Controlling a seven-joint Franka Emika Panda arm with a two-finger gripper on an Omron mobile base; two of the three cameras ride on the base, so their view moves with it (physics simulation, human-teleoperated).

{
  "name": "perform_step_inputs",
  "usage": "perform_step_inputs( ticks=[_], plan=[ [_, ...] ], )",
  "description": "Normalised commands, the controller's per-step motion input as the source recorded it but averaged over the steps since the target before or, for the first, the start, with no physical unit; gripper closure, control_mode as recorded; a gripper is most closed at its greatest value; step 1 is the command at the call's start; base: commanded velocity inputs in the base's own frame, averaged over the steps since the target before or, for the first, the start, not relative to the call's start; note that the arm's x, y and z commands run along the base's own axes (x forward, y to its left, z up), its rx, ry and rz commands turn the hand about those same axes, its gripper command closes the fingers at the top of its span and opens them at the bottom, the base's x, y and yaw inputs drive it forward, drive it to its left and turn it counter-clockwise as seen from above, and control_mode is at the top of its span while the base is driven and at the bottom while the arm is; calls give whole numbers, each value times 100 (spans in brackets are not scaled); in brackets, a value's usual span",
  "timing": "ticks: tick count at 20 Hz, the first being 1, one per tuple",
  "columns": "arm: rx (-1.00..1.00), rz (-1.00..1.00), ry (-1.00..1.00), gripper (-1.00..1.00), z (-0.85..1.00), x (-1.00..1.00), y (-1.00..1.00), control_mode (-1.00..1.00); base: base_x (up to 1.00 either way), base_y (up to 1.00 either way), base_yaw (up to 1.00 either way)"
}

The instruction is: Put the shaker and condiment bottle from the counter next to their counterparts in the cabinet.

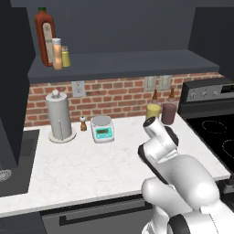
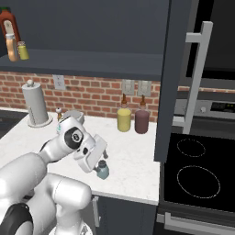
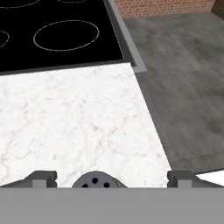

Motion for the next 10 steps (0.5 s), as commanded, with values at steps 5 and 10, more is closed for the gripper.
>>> perform_step_inputs(
  ticks=[5, 10],
  plan=[
    [0, 0, 0, -100, -27, 2, 0, -100, 0, 0, 0],
    [0, 0, 0, -100, -19, 21, 0, -100, 0, 0, 0]
  ],
)
